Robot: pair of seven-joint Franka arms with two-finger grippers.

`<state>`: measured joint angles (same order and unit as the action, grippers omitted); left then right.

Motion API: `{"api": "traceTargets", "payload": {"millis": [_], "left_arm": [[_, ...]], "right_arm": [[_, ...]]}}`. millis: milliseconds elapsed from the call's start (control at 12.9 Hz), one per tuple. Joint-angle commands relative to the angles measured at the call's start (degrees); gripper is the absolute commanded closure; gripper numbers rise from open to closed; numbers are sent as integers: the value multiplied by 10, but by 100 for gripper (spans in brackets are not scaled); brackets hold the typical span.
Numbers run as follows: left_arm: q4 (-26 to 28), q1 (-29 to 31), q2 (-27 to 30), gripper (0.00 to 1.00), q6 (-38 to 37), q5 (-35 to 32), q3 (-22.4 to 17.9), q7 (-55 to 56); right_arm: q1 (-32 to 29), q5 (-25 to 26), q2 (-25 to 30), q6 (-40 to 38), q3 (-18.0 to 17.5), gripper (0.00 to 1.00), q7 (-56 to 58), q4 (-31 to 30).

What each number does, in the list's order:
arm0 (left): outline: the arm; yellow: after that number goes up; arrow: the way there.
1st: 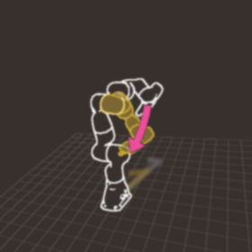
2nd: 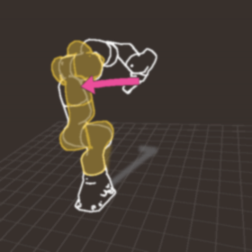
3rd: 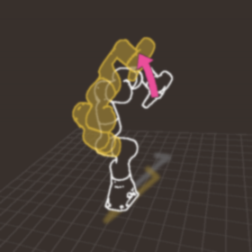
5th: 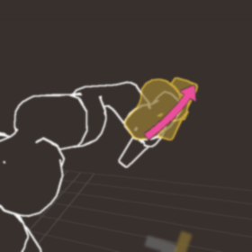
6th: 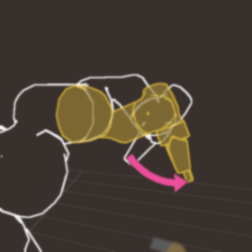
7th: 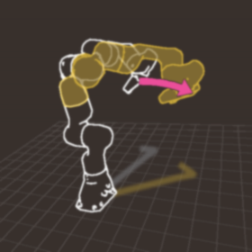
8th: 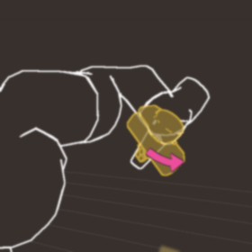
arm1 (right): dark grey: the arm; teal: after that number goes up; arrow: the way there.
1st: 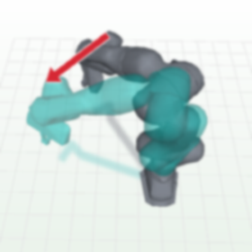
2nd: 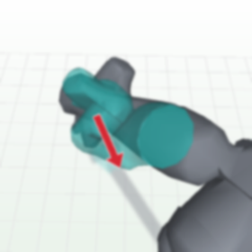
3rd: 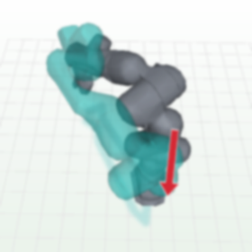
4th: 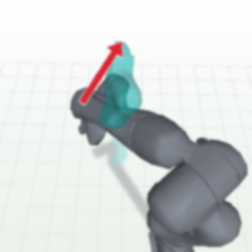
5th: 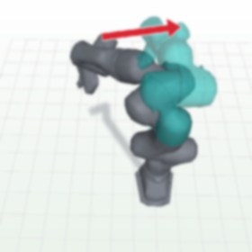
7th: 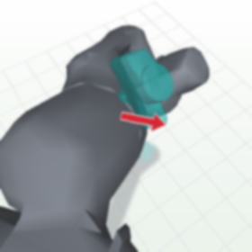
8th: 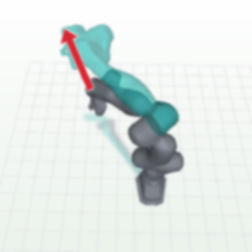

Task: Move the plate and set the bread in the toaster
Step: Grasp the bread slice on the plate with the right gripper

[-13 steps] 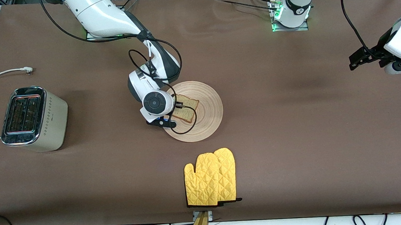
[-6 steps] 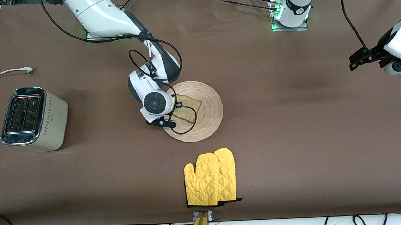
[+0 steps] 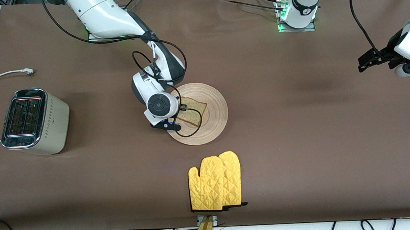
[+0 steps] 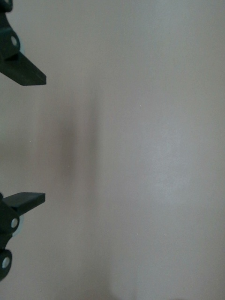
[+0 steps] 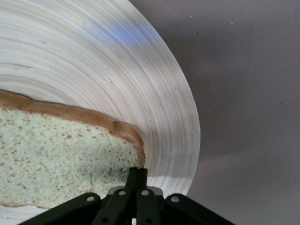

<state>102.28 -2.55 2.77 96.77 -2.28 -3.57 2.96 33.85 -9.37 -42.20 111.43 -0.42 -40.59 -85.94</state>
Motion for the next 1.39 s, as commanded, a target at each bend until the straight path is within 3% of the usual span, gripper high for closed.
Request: {"api": "traceTargets", "payload": {"millis": [0,619,1315], "left_arm": [[2,9,2,0,-5,-8,8,-6],[7,13,1,0,-5,-8,8,-6],[10,13,1,0,-5,-8,8,-6]], "right_arm": [[0,-6,10,-3,6,100,8,6],[-13,-3,33,-66,9,100,11,34],[-22,1,36,-160,11,100,9,117]]}}
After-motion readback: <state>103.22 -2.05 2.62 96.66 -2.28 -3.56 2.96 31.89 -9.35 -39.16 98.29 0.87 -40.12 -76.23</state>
